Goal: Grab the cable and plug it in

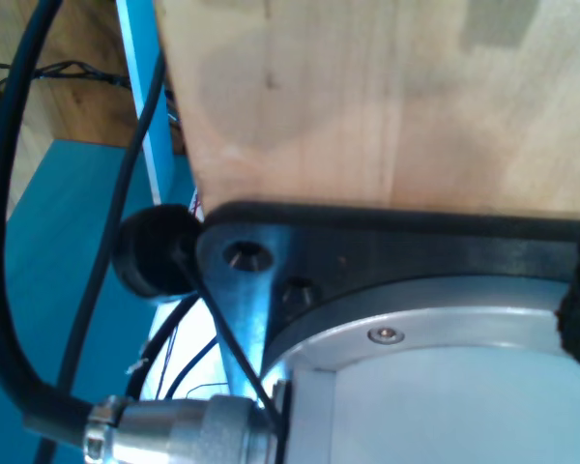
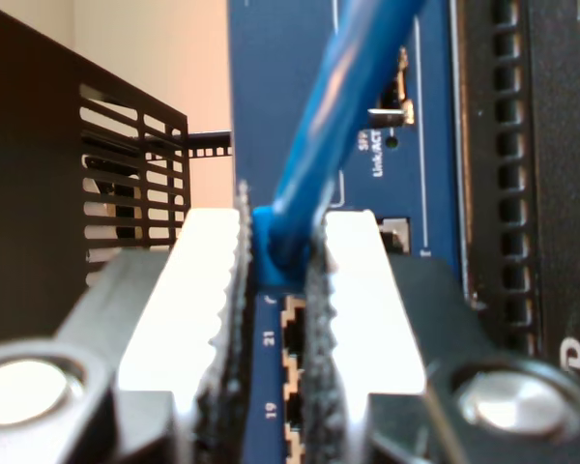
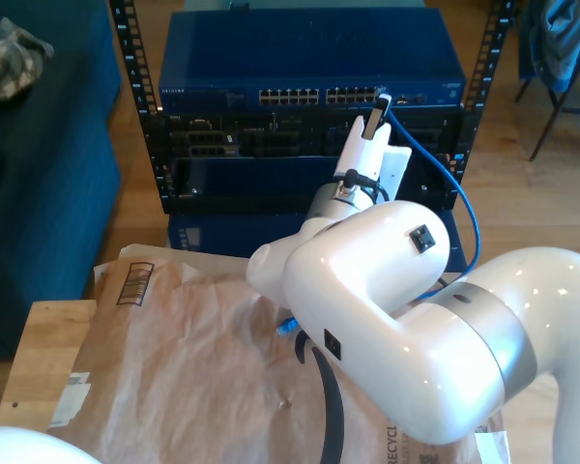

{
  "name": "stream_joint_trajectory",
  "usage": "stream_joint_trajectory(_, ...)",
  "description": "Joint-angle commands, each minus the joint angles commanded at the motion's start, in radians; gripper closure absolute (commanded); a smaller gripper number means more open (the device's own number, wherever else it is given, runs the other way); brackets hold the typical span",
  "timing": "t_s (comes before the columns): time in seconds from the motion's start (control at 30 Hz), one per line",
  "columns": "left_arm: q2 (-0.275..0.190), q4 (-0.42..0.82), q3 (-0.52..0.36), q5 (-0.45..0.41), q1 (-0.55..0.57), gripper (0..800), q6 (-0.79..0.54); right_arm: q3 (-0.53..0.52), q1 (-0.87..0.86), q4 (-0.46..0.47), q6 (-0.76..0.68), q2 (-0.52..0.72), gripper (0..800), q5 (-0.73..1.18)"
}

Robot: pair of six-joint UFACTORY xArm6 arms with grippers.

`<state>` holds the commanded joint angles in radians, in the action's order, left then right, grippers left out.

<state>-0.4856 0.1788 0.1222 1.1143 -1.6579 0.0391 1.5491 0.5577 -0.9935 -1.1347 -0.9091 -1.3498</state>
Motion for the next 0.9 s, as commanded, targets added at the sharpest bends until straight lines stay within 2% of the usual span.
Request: stream_joint_trajectory(0.9, 0.000, 0.000, 0.000, 0.000, 0.000, 0, 0.000, -0.012, -0.011, 0.014, 0.002, -0.002, 800, 0.021)
